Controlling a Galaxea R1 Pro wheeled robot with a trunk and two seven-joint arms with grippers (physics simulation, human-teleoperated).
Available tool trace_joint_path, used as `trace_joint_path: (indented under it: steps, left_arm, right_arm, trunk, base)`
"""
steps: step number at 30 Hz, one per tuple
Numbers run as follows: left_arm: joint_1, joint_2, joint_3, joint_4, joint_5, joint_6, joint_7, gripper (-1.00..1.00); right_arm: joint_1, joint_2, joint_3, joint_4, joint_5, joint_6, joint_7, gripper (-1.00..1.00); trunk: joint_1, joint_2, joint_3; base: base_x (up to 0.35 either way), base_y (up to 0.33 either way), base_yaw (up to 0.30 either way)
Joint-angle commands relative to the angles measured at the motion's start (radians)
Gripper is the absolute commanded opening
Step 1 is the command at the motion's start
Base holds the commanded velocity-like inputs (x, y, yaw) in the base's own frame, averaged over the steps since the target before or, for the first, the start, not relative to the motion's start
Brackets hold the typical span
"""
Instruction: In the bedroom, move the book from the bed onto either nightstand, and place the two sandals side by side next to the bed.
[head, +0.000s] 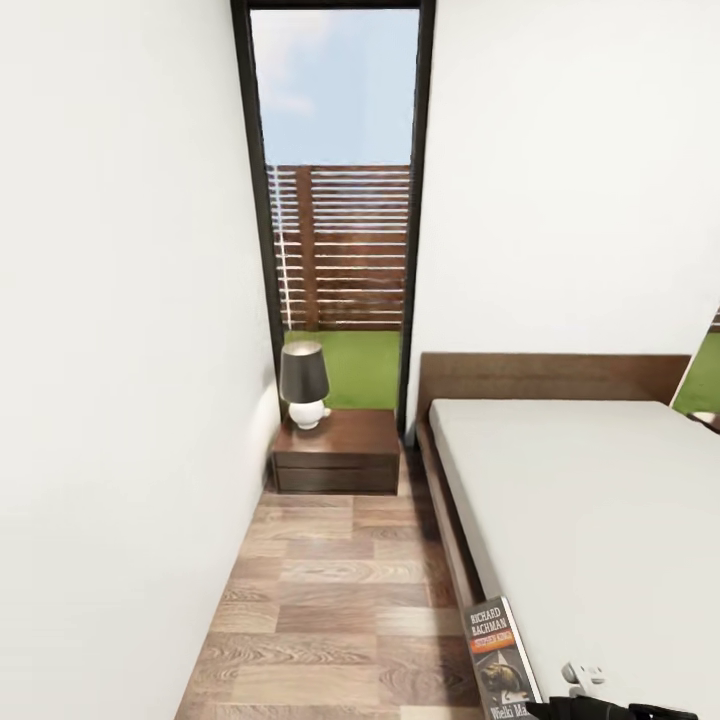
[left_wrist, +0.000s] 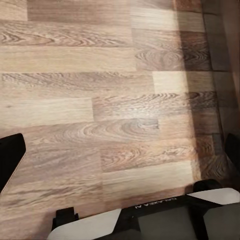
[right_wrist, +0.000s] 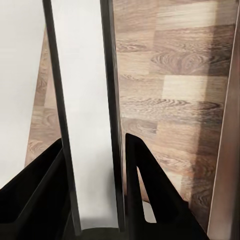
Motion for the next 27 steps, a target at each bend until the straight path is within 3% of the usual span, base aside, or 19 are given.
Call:
trace_joint_path:
  steps: [1, 18, 27]
  left_arm:
    - [-0.001, 0.0, 0.009, 0.001, -0.01, -0.004, -0.002, 1.0]
    - [-0.001, 0.0, 0.009, 0.001, -0.01, -0.004, -0.002, 1.0]
    - [-0.001, 0.0, 0.009, 0.001, -0.01, -0.004, -0.002, 1.0]
  right_arm:
    - [0.0, 0.0, -0.004, 0.0, -0.011, 0.011, 0.003, -1.0]
    - [0.0, 0.0, -0.004, -0.001, -0.011, 0.011, 0.003, -1.0]
    - [-0.001, 0.0, -0.004, -0.003, -0.011, 0.011, 0.003, -1.0]
  trunk:
    - [0.001, -0.001, -0.001]
    - [0.001, -0.001, -0.001]
    - [0.001, -0.001, -0.001]
  base:
    - [0.332, 0.0, 0.0]
    - [0.332, 0.0, -0.002]
    - [0.329, 0.0, -0.105]
